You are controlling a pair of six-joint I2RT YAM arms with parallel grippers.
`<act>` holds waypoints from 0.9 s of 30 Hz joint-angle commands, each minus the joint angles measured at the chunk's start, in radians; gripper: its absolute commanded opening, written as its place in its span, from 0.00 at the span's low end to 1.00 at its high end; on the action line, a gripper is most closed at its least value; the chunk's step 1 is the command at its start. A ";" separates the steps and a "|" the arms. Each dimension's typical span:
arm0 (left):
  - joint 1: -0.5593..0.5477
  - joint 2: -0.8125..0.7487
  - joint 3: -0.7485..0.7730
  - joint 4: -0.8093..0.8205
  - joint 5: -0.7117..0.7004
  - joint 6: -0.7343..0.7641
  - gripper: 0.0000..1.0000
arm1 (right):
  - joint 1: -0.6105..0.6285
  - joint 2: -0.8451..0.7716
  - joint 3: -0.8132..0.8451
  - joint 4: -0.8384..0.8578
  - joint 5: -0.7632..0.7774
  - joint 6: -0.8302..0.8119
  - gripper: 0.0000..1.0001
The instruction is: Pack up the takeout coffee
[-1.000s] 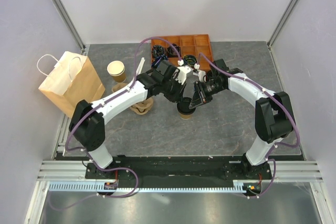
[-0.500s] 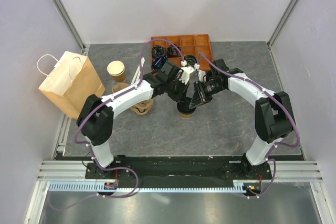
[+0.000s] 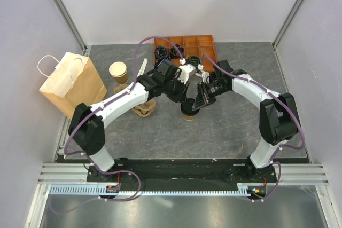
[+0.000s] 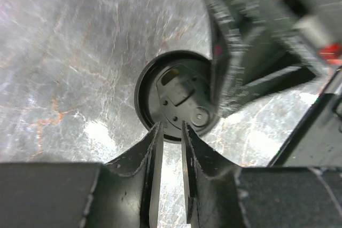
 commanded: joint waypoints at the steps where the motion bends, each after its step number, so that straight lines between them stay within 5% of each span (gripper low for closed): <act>1: 0.001 -0.071 0.082 -0.006 0.010 0.004 0.28 | 0.002 -0.004 0.016 0.009 0.037 -0.008 0.25; 8: 0.001 0.032 0.143 0.022 -0.013 -0.015 0.28 | 0.002 -0.009 0.007 0.018 0.032 0.002 0.25; 17: 0.004 0.173 0.019 0.069 -0.018 -0.024 0.26 | 0.002 0.014 0.007 0.020 0.046 0.002 0.25; 27: 0.054 0.009 0.088 0.040 0.040 -0.024 0.28 | 0.000 0.012 -0.009 0.026 0.066 0.000 0.25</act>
